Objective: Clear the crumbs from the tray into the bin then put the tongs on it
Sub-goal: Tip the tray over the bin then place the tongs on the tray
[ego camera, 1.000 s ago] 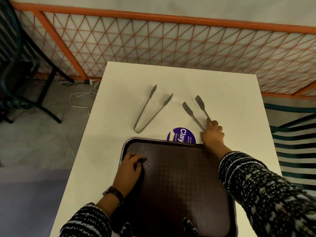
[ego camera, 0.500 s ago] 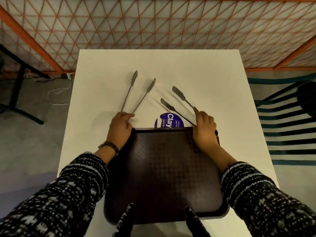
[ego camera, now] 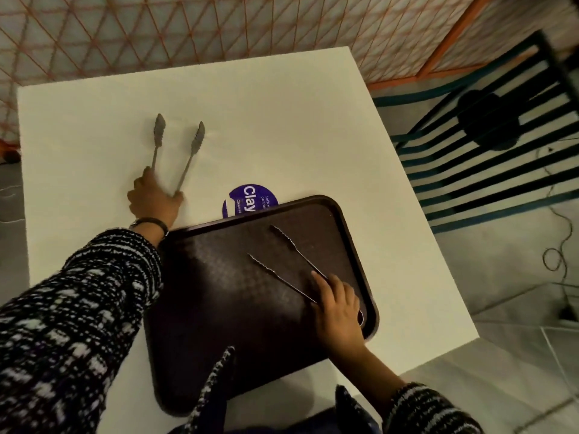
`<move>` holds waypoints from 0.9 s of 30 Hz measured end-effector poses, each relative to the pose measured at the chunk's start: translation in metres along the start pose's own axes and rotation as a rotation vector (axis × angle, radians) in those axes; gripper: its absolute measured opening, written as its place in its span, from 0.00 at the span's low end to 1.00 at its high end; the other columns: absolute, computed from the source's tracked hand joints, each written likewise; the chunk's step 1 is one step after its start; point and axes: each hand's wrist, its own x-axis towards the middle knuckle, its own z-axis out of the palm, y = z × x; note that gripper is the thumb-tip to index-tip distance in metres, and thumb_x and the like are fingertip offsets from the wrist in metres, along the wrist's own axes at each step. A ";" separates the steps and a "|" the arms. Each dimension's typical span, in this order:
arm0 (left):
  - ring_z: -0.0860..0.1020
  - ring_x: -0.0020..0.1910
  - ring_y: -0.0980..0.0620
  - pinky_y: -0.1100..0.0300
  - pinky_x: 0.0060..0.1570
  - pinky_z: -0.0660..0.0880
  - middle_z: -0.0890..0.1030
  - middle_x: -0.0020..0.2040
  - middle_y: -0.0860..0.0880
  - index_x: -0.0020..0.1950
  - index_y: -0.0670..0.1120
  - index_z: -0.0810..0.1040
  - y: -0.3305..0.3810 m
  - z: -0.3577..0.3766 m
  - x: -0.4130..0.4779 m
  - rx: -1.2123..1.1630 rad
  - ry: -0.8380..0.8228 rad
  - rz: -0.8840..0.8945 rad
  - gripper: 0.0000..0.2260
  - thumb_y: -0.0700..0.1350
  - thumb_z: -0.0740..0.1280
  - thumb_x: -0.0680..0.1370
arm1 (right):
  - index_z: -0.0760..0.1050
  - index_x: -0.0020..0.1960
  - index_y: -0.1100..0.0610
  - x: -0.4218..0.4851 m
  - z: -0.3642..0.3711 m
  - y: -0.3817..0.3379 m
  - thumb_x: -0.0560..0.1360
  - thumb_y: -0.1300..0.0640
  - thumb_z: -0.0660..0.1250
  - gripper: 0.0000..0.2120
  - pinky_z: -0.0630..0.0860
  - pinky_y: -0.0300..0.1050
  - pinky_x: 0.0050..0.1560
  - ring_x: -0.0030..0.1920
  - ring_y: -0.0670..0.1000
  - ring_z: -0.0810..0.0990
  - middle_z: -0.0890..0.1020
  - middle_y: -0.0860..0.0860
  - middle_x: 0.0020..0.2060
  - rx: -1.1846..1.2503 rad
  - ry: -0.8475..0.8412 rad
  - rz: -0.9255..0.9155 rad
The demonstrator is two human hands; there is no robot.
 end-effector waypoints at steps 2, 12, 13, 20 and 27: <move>0.63 0.65 0.32 0.41 0.63 0.64 0.63 0.70 0.37 0.73 0.43 0.55 -0.002 -0.001 0.001 -0.024 -0.001 -0.006 0.34 0.48 0.69 0.72 | 0.62 0.71 0.51 -0.006 0.007 0.002 0.74 0.51 0.53 0.24 0.70 0.60 0.60 0.61 0.56 0.61 0.73 0.58 0.63 0.009 -0.003 0.027; 0.64 0.66 0.40 0.54 0.66 0.59 0.65 0.70 0.42 0.74 0.45 0.57 -0.022 -0.027 -0.073 -0.299 0.163 0.004 0.33 0.48 0.68 0.74 | 0.62 0.73 0.55 -0.007 0.017 0.006 0.74 0.55 0.62 0.28 0.66 0.58 0.62 0.62 0.59 0.69 0.72 0.58 0.64 0.037 -0.045 0.055; 0.65 0.66 0.40 0.54 0.67 0.59 0.66 0.69 0.42 0.74 0.45 0.57 -0.027 -0.028 -0.088 -0.311 0.159 0.001 0.33 0.48 0.69 0.73 | 0.61 0.73 0.55 -0.006 0.015 0.006 0.75 0.55 0.62 0.28 0.64 0.58 0.64 0.63 0.60 0.69 0.71 0.57 0.66 0.038 -0.064 0.059; 0.67 0.65 0.39 0.46 0.67 0.64 0.70 0.66 0.41 0.72 0.48 0.62 -0.058 -0.007 -0.210 -0.391 0.099 -0.106 0.33 0.46 0.72 0.70 | 0.50 0.76 0.53 0.000 0.002 0.007 0.74 0.49 0.62 0.35 0.58 0.59 0.69 0.69 0.59 0.64 0.66 0.55 0.70 -0.026 -0.168 0.058; 0.70 0.64 0.39 0.42 0.65 0.68 0.70 0.67 0.41 0.72 0.46 0.63 -0.065 0.026 -0.266 -0.406 0.051 -0.216 0.36 0.45 0.74 0.67 | 0.48 0.76 0.52 0.003 -0.001 0.010 0.75 0.45 0.60 0.36 0.59 0.59 0.69 0.68 0.58 0.63 0.64 0.54 0.71 -0.076 -0.199 0.014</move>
